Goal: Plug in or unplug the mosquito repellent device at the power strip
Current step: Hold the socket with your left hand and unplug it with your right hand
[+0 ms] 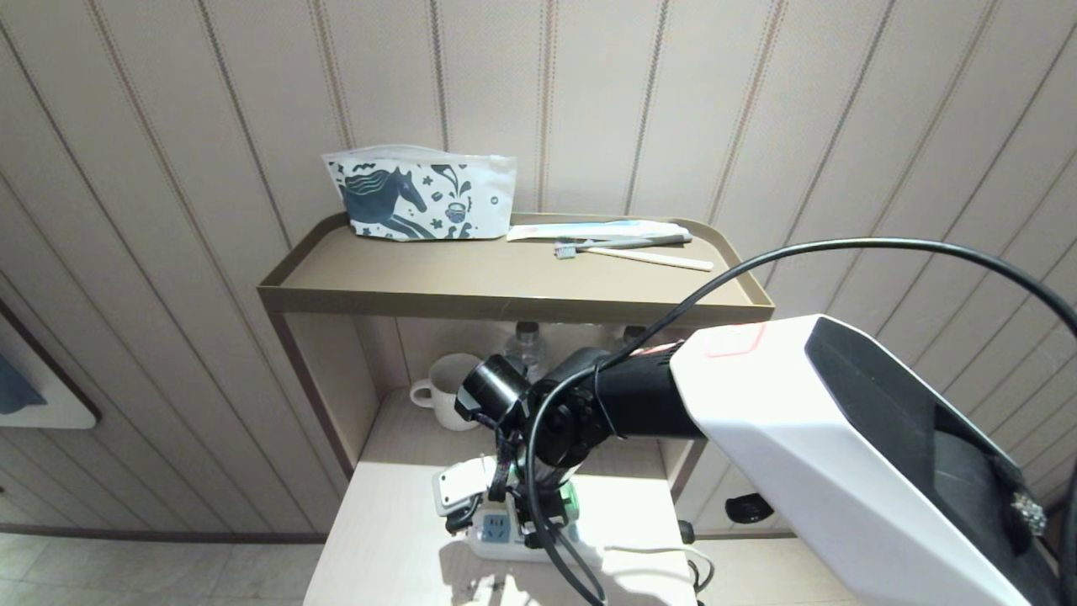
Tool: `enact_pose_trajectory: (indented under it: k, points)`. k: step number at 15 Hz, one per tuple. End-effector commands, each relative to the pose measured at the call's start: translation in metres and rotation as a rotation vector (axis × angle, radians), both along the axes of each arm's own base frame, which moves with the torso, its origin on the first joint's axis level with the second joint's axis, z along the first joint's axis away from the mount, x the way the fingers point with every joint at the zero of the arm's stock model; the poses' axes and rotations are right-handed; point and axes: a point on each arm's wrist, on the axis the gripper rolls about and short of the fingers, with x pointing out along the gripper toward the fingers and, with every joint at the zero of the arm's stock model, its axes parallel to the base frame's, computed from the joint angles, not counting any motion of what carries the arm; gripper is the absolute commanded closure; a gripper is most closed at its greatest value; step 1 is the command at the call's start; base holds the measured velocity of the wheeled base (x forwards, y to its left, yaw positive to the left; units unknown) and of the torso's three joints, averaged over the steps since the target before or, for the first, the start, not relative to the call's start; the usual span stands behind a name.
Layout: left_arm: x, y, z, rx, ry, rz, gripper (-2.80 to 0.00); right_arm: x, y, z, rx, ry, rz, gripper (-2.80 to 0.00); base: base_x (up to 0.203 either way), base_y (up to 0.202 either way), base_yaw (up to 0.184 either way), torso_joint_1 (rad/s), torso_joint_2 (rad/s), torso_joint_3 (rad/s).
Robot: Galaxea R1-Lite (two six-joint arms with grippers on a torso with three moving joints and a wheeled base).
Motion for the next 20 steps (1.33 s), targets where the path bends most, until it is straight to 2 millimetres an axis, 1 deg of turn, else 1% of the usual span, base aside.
enact_pose_trajectory:
  k: [1, 4, 5, 6, 14, 19, 20]
  points:
    - [0.0, 0.0, 0.0, 0.0, 0.001, 0.0, 0.0, 0.001, 0.0, 0.0, -0.003, -0.002, 0.003, -2.8, 0.0, 0.0, 0.0, 0.0, 0.0, 0.0]
    - [0.0, 0.0, 0.0, 0.0, 0.001, 0.0, 0.0, 0.002, -0.002, -0.001, -0.006, 0.004, -0.003, -2.8, 0.0, 0.0, 0.0, 0.0, 0.0, 0.0]
    - [0.0, 0.0, 0.0, 0.0, 0.002, 0.0, 0.0, 0.002, -0.002, -0.002, -0.009, 0.006, -0.003, -2.39, 0.0, 0.0, 0.0, 0.0, 0.0, 0.0]
    - [0.0, 0.0, 0.0, 0.0, 0.002, 0.0, 0.0, 0.002, -0.002, -0.003, -0.011, 0.008, -0.003, 0.0, 0.0, 0.0, 0.0, 0.0, 0.0, 0.0]
    - [0.0, 0.0, 0.0, -0.001, 0.002, 0.001, 0.0, 0.001, -0.003, -0.004, -0.012, 0.016, -0.001, 0.0, 0.0, 0.0, 0.0, 0.0, 0.0, 0.0]
    - [0.0, 0.0, 0.0, -0.001, 0.003, 0.0, 0.0, -0.005, -0.001, 0.012, 0.019, -0.008, 0.006, 0.0, 0.0, 0.0, 0.0, 0.0, 0.0, 0.0]
    - [0.0, 0.0, 0.0, 0.0, 0.003, 0.0, 0.0, -0.012, 0.006, 0.016, 0.03, -0.016, 0.025, 0.0, 0.0, 0.0, 0.0, 0.0, 0.0, 0.0]
